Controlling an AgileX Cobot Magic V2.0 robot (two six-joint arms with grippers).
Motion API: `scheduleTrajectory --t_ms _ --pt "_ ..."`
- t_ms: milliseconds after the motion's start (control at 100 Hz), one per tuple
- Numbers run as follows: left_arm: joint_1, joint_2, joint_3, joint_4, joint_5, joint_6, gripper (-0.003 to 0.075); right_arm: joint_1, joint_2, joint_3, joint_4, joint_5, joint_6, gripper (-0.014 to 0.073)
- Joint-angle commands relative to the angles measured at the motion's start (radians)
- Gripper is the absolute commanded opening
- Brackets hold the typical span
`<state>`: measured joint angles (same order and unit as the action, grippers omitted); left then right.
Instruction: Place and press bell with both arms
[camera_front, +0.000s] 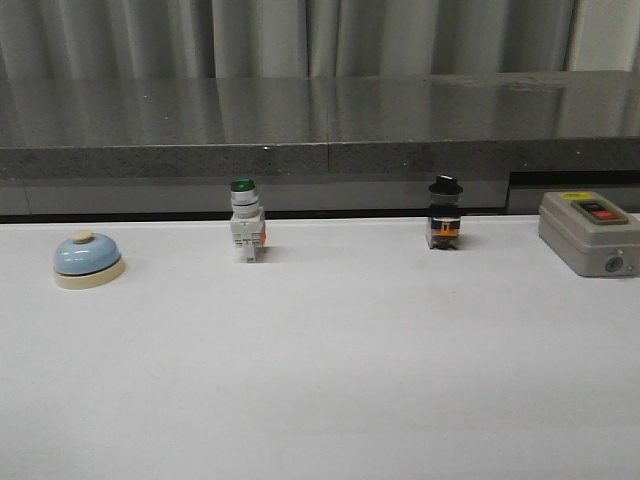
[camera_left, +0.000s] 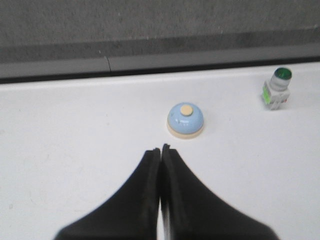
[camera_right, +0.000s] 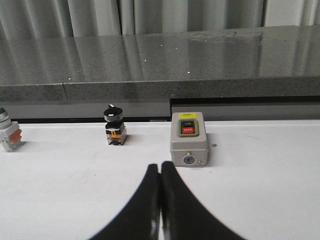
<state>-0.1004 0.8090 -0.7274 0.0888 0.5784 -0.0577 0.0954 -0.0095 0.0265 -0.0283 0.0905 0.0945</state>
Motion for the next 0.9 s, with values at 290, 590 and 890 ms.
scheduleTrajectory --t_ms 290,590,890 --pt "0.001 0.249 -0.185 -0.022 0.01 -0.01 -0.0001 -0.007 -0.016 -0.014 -0.003 -0.084 0.001 -0.006" --pt "0.001 0.254 -0.187 0.007 -0.008 -0.01 0.0522 -0.007 -0.016 -0.014 -0.003 -0.084 0.001 -0.006" --pt "0.001 0.284 -0.201 -0.008 -0.038 -0.01 0.0601 -0.007 -0.016 -0.014 -0.003 -0.084 0.001 -0.006"
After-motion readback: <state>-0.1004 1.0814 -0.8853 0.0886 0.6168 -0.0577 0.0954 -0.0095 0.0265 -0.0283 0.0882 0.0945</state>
